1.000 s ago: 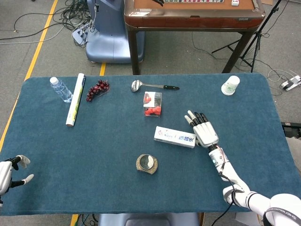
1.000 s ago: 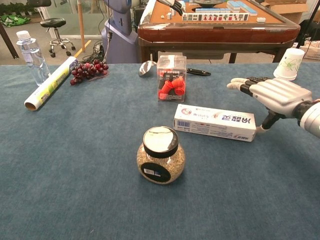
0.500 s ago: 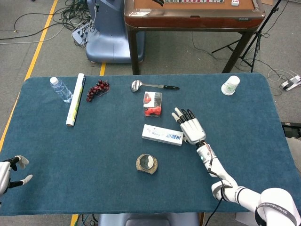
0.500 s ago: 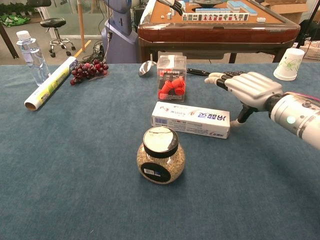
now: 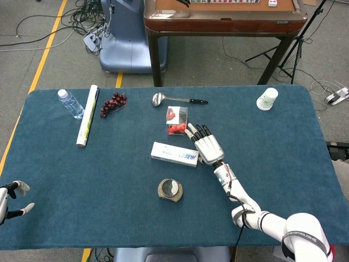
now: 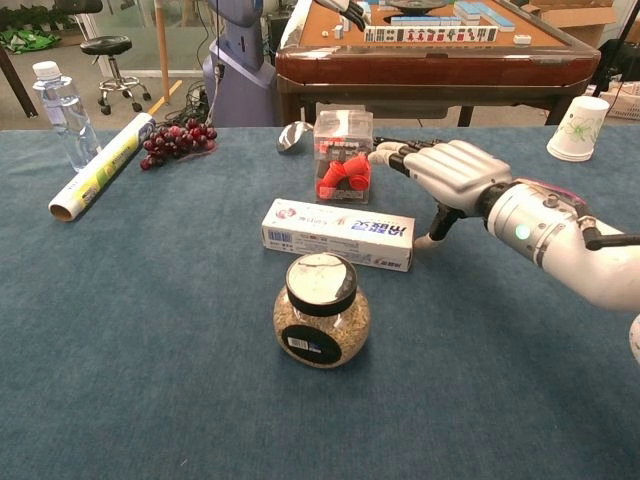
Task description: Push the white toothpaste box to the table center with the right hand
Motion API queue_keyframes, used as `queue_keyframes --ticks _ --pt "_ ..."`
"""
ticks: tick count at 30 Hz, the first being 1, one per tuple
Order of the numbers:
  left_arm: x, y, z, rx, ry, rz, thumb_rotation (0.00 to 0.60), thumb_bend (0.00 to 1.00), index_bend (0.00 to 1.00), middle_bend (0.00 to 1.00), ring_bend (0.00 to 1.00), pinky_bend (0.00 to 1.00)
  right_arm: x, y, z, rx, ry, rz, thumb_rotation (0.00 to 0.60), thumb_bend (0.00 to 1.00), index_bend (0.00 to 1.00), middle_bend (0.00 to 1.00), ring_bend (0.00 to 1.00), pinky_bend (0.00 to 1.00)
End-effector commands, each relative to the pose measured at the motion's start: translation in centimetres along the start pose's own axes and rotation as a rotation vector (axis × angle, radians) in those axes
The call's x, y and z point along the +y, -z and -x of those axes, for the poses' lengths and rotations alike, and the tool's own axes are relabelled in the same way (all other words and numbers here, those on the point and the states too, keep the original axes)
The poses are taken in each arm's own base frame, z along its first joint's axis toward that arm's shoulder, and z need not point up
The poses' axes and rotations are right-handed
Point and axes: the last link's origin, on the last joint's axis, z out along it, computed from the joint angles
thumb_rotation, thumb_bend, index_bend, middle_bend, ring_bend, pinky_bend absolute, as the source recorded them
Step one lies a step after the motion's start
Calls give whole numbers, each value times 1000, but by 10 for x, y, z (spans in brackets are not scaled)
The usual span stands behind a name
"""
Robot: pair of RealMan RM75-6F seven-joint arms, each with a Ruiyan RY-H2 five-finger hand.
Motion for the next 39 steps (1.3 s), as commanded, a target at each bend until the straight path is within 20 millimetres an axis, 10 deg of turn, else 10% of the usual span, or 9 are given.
queue_keyframes --ticks 1,13,27,39 --pt "-1 0 -1 2 1 -6 600 129 476 534 552 689 10 11 -4 1 21 3 600 0 63 18 0 100" --pt "5 2 -5 27 -20 18 600 129 474 534 539 689 86 125 -55 -49 96 238 600 0 68 63 0 99" --pt "15 5 -7 39 -63 74 600 129 457 521 450 555 131 269 -98 -75 121 575 600 0 261 147 11 99" --pt "18 4 -5 50 -71 74 600 129 454 497 436 535 136 293 -105 -9 45 600 600 0 260 156 20 99"
